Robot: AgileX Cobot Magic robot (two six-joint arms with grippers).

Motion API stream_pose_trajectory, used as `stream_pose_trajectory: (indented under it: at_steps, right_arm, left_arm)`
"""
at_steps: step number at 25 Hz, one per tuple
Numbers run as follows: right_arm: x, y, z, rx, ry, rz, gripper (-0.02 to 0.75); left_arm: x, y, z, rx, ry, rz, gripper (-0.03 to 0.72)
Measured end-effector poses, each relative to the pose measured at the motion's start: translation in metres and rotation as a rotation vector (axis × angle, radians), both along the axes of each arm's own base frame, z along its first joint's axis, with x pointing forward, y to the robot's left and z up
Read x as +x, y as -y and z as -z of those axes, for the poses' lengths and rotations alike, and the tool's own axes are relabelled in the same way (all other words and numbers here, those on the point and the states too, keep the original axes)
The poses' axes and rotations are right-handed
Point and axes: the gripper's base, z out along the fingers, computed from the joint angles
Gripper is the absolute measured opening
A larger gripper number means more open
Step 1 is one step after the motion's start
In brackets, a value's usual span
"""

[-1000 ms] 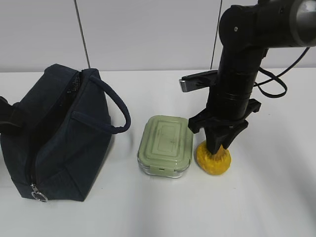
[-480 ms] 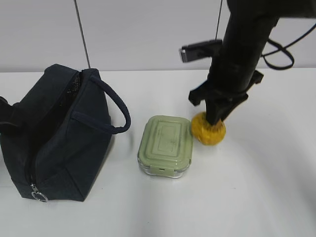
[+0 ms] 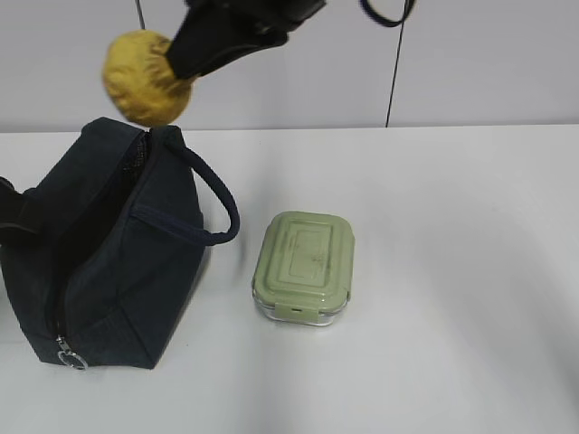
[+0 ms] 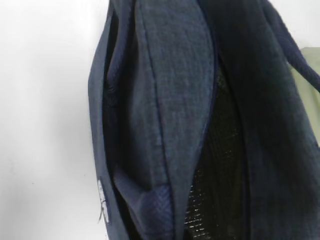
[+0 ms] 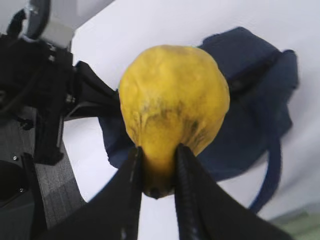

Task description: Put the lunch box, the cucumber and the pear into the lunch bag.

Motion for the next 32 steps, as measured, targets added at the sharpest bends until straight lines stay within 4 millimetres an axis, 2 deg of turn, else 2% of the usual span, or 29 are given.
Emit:
stream_pose_trajectory:
  at_steps: [2, 6, 10, 13, 17, 18, 22, 24, 28, 32]
  right_arm:
    - [-0.002, -0.021, 0.012, 0.003, 0.014, -0.043, 0.144]
    - [0.001, -0.051, 0.051, -0.031, -0.023, -0.092, 0.143]
    - [0.009, -0.061, 0.088, -0.105, -0.087, -0.118, 0.143]
    - [0.011, -0.060, 0.101, -0.165, -0.110, -0.116, 0.143]
    - [0.011, -0.059, 0.102, -0.180, -0.115, -0.116, 0.167]
    - [0.011, -0.059, 0.101, -0.180, -0.114, -0.119, 0.202]
    - [0.011, -0.060, 0.087, -0.169, -0.117, -0.123, 0.426]
    - [0.012, -0.058, 0.080, -0.165, -0.120, -0.119, 0.468]
    - [0.019, -0.041, 0.072, -0.216, -0.111, -0.048, 0.448]
    - [0.023, 0.000, 0.060, -0.251, -0.063, 0.076, 0.348]
  left_arm:
    - [0.000, 0.000, 0.000, 0.000, -0.002, 0.000, -0.015]
    - [0.000, 0.000, 0.000, 0.000, -0.004, 0.001, -0.015]
    - [-0.001, 0.000, 0.000, 0.002, -0.008, 0.002, -0.015]
    - [-0.001, 0.000, 0.000, 0.003, -0.008, 0.002, -0.015]
    - [-0.001, 0.000, 0.000, 0.003, -0.009, 0.003, -0.015]
    - [-0.001, 0.000, 0.000, 0.003, -0.009, 0.003, -0.015]
    - [-0.001, 0.000, 0.000, 0.003, -0.010, 0.003, -0.015]
    - [-0.001, 0.000, 0.001, 0.003, -0.012, 0.003, -0.015]
    - [-0.001, 0.000, 0.001, 0.003, -0.014, 0.004, -0.015]
    - [-0.001, 0.000, 0.001, 0.003, -0.014, 0.004, -0.015]
